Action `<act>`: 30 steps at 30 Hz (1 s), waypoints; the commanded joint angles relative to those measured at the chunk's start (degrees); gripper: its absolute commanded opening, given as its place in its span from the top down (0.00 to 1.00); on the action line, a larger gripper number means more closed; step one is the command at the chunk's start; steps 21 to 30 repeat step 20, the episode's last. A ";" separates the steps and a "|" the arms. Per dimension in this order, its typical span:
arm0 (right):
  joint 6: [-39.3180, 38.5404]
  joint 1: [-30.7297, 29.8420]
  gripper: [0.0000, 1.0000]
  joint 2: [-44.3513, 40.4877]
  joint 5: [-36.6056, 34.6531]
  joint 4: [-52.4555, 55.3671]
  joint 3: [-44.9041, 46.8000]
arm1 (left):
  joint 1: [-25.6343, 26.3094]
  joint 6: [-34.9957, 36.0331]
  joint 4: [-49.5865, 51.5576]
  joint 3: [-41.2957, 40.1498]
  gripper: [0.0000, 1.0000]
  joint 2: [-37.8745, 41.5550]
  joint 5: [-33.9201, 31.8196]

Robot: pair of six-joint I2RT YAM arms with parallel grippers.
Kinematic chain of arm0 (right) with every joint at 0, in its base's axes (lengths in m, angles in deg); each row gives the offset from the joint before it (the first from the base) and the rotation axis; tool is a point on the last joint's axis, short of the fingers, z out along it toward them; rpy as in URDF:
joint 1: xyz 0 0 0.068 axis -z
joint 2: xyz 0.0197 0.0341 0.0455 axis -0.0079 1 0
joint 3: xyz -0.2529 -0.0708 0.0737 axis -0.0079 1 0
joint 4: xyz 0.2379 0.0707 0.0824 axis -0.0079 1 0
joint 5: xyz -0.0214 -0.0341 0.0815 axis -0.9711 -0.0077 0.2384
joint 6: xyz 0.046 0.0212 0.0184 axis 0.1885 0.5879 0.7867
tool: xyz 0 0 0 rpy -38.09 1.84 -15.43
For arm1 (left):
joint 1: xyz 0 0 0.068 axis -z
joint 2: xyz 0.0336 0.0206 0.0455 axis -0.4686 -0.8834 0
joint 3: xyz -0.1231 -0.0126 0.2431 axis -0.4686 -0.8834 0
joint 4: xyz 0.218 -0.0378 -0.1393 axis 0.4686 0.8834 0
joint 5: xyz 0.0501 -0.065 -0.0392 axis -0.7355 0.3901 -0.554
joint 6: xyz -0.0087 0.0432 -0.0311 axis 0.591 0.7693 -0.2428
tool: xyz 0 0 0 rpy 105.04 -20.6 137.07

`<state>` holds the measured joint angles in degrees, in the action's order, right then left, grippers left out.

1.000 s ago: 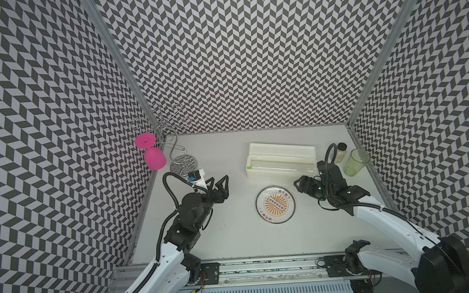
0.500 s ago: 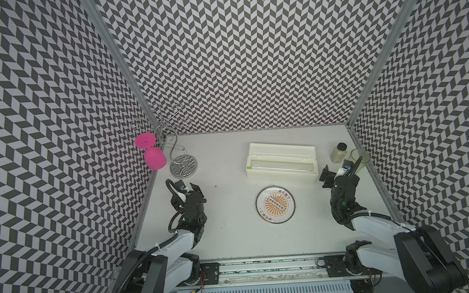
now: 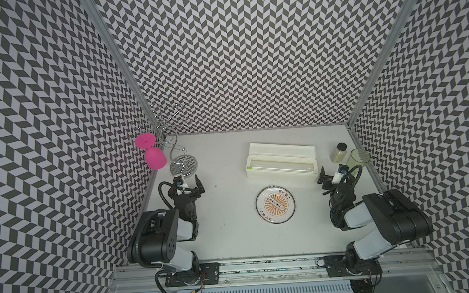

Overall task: Wrap the plate with plastic wrap
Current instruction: Reset both arms

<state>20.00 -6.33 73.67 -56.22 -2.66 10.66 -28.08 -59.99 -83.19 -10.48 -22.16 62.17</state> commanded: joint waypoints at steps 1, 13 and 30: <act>1.70 1.31 0.01 -1.68 2.02 1.95 -3.92 | -0.89 0.13 3.12 4.87 0.00 1.07 6.47; 0.98 1.25 0.01 0.44 1.86 -6.52 -0.75 | 1.99 2.85 1.45 4.92 0.00 0.05 2.61; 0.91 1.32 0.01 0.39 1.85 -6.57 -0.73 | 1.03 2.59 1.75 4.81 0.01 0.35 4.91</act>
